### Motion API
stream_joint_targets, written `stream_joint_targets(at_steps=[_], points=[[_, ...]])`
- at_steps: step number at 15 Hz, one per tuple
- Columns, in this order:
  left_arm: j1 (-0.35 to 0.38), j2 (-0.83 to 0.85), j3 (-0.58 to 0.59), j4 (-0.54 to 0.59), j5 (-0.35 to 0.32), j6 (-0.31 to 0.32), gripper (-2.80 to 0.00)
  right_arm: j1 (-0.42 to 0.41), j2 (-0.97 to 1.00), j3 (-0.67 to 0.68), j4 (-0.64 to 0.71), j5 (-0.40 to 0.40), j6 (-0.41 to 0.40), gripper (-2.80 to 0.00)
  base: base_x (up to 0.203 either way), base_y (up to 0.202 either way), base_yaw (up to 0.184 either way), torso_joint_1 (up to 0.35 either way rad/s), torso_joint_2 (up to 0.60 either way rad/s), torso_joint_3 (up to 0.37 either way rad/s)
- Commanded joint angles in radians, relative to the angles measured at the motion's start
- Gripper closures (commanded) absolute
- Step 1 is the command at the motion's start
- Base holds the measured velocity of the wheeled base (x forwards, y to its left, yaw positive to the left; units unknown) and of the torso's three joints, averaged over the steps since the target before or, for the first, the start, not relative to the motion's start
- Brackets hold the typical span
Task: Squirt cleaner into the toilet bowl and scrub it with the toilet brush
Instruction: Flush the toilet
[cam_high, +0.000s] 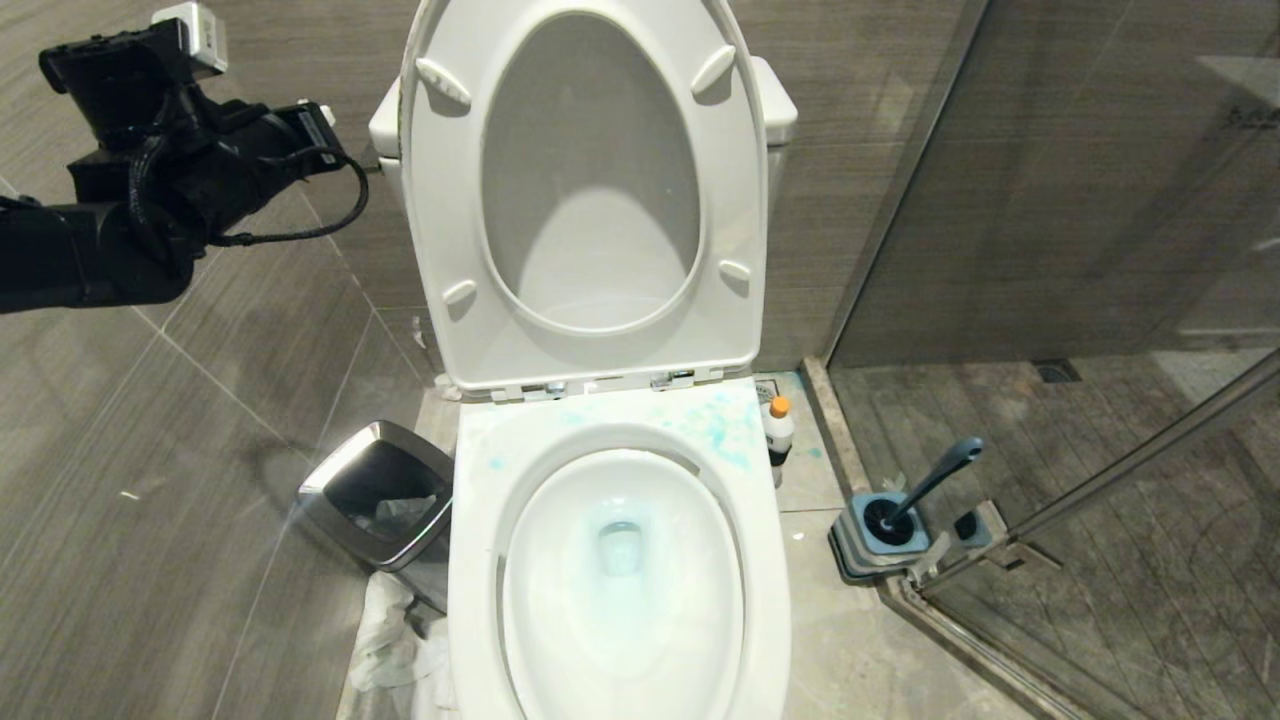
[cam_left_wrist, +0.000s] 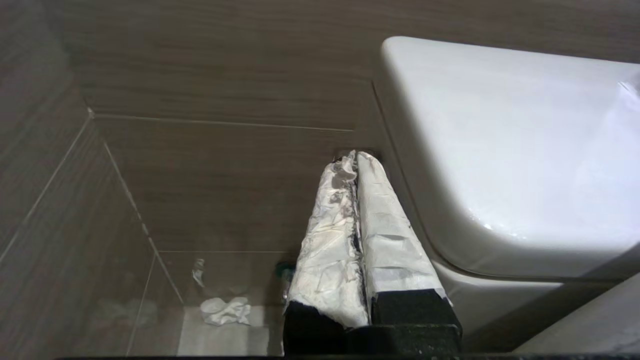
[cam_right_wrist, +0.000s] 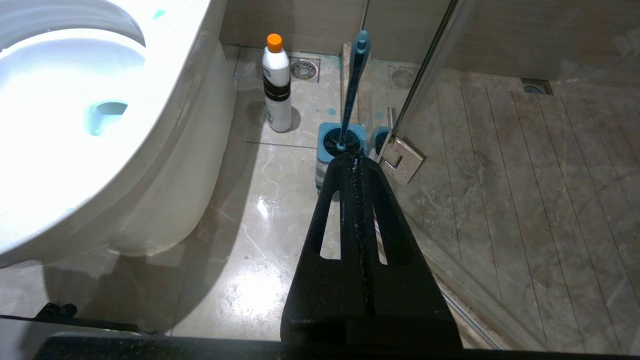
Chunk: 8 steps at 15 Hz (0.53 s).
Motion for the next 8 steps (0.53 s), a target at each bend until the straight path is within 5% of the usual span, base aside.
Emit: stream_joint_targets(at_steps=[1, 8], points=[[-0.015, -0.019, 0.021, 0.008, -0.005, -0.008, 0.0, 0.0, 0.002, 0.0, 0.0, 0.0, -0.001, 0.0, 0.0, 0.0, 0.0, 0.0, 0.0, 0.0], [-0.045, -0.017, 0.038, 0.093, -0.02, -0.017, 0.0, 0.0, 0.002, 0.0, 0.0, 0.0, -0.001, 0.0, 0.0, 0.0, 0.0, 0.0, 0.0, 0.0]])
